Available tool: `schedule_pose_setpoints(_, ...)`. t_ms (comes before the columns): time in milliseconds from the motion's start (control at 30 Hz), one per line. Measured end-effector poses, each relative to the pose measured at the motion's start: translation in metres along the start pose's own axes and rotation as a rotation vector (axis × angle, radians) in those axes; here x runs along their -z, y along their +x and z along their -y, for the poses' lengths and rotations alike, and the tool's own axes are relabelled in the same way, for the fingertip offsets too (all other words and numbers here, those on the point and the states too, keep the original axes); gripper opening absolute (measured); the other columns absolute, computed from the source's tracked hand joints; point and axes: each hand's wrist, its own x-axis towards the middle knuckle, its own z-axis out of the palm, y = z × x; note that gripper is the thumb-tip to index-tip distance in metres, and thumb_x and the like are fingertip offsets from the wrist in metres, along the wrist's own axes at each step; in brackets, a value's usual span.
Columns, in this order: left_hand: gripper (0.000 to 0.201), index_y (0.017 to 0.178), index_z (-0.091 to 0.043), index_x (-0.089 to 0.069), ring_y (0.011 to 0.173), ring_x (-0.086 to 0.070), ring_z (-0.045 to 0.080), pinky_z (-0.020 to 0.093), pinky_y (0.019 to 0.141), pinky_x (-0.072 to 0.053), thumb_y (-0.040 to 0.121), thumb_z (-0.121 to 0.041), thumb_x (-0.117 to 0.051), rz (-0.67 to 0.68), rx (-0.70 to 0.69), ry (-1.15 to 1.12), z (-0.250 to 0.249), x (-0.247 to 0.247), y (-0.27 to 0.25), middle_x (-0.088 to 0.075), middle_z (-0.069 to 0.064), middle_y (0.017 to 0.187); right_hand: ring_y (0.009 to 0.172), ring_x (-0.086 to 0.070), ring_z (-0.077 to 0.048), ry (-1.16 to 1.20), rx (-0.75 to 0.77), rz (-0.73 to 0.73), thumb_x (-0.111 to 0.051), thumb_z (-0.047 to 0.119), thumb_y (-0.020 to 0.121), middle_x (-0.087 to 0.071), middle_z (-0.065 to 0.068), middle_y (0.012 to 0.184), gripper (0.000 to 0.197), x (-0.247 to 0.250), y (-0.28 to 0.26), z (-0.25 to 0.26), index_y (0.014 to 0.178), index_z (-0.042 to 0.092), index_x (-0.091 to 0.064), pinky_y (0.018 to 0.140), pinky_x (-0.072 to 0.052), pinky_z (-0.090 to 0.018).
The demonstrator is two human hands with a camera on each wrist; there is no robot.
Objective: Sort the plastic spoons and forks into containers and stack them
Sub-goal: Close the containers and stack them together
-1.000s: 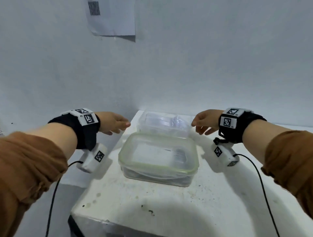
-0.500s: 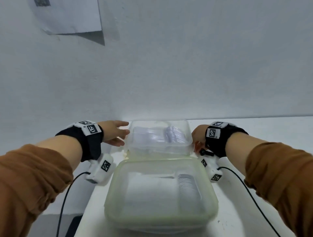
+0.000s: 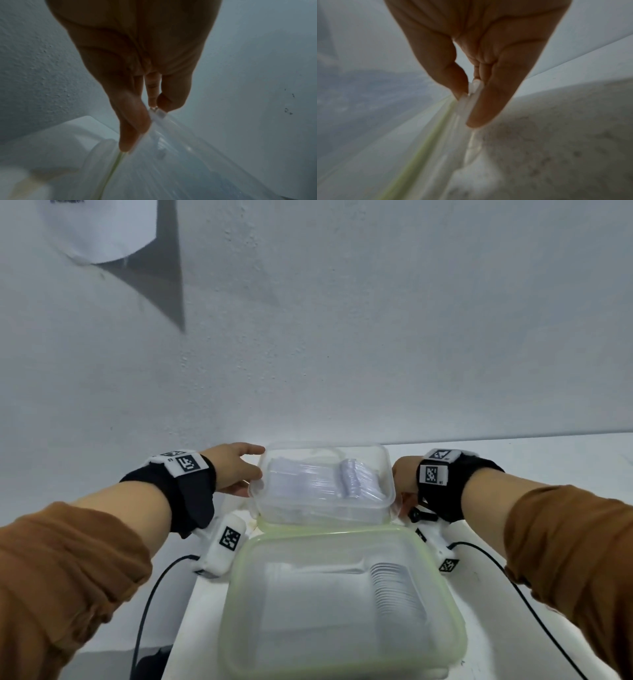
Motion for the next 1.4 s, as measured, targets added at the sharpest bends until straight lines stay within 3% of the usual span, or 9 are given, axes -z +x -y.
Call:
schedule_pose_setpoints(100,0.058,0.13,-0.03,-0.05,0.055,-0.065,0.012,0.018,0.059,-0.057,0.081,0.001,-0.06,0.01,-0.013,-0.021,-0.004,0.008,-0.001,-0.072,0.006,0.078,0.066,-0.063,-0.029,0.156,0.011,-0.046,-0.072,0.013,0.063,-0.067,-0.009,0.07,0.008,0.0,0.019,-0.004,0.066,0.011,-0.064,0.062,-0.054,-0.033)
schedule_pose_setpoints(167,0.059,0.128,-0.032,-0.051,0.066,-0.068,0.016,0.018,0.06,-0.057,0.08,0.0,-0.061,0.016,-0.021,-0.018,-0.006,0.014,-0.001,-0.074,0.006,0.081,0.087,-0.069,-0.034,0.229,0.014,-0.076,-0.071,0.011,0.071,-0.073,-0.015,0.089,0.012,0.005,0.027,-0.005,0.081,0.009,-0.064,0.081,-0.054,-0.041)
schedule_pose_setpoints(267,0.059,0.129,-0.032,-0.05,0.071,-0.069,0.017,0.018,0.058,-0.055,0.08,-0.001,-0.061,0.021,-0.033,-0.025,-0.009,0.022,-0.003,-0.074,0.009,0.088,0.084,-0.065,-0.037,0.404,0.038,-0.134,-0.067,-0.002,0.075,-0.068,-0.027,0.1,0.033,0.016,0.023,-0.005,0.1,0.01,-0.05,0.09,-0.05,-0.052)
schedule_pose_setpoints(400,0.057,0.127,-0.031,-0.051,0.057,-0.066,0.011,0.017,0.051,-0.052,0.081,-0.001,-0.061,0.012,-0.057,-0.059,-0.014,0.029,-0.006,-0.074,0.005,0.076,0.073,-0.06,-0.032,0.551,0.062,-0.258,-0.06,-0.007,0.075,-0.065,-0.022,0.081,0.029,0.037,0.021,-0.005,0.088,0.016,-0.048,0.084,-0.052,-0.053)
schedule_pose_setpoints(833,0.056,0.131,-0.029,-0.051,0.05,-0.063,0.01,0.017,0.051,-0.054,0.083,0.0,-0.058,0.022,0.0,-0.002,0.003,0.004,0.008,-0.07,0.008,0.086,0.064,-0.045,-0.018,0.665,0.331,-0.425,-0.051,-0.005,0.084,-0.051,-0.01,0.08,0.029,0.048,0.032,0.005,0.077,0.021,-0.039,0.044,-0.045,-0.013)
schedule_pose_setpoints(933,0.058,0.134,-0.028,-0.048,0.062,-0.063,0.015,0.018,0.055,-0.056,0.084,0.0,-0.056,0.027,0.011,-0.02,0.005,0.003,0.013,-0.069,0.011,0.095,0.067,-0.044,-0.019,0.647,0.359,-0.448,-0.05,-0.004,0.084,-0.05,-0.011,0.078,0.028,0.046,0.035,0.005,0.076,0.02,-0.04,0.043,-0.043,-0.012)
schedule_pose_setpoints(1067,0.056,0.134,-0.026,-0.049,0.057,-0.061,0.013,0.017,0.053,-0.055,0.085,0.001,-0.054,0.006,0.011,-0.032,0.005,-0.001,0.017,-0.066,0.01,0.089,0.061,-0.047,-0.021,0.501,0.388,-0.546,-0.045,0.004,0.086,-0.059,-0.01,0.078,0.023,0.046,0.04,0.002,0.073,0.023,-0.043,0.053,-0.045,-0.02)
schedule_pose_setpoints(1233,0.051,0.134,-0.025,-0.047,0.065,-0.061,0.015,0.019,0.058,-0.056,0.088,-0.004,-0.053,0.015,0.024,-0.048,0.004,-0.005,0.024,-0.067,0.015,0.109,0.052,-0.04,-0.009,0.398,0.413,-0.571,-0.045,-0.001,0.083,-0.048,0.006,0.062,0.025,0.046,0.041,0.002,0.07,0.021,-0.045,0.039,-0.03,-0.008)
schedule_pose_setpoints(1400,0.056,0.144,-0.014,-0.03,0.065,-0.059,0.019,0.025,0.052,-0.055,0.092,-0.003,-0.048,0.024,0.082,-0.217,0.007,0.001,0.029,-0.065,0.012,0.089,0.05,-0.037,-0.011,0.455,0.447,-0.541,-0.05,-0.003,0.081,-0.045,0.004,0.062,0.028,0.042,0.038,-0.001,0.067,0.02,-0.046,0.038,-0.028,-0.008)
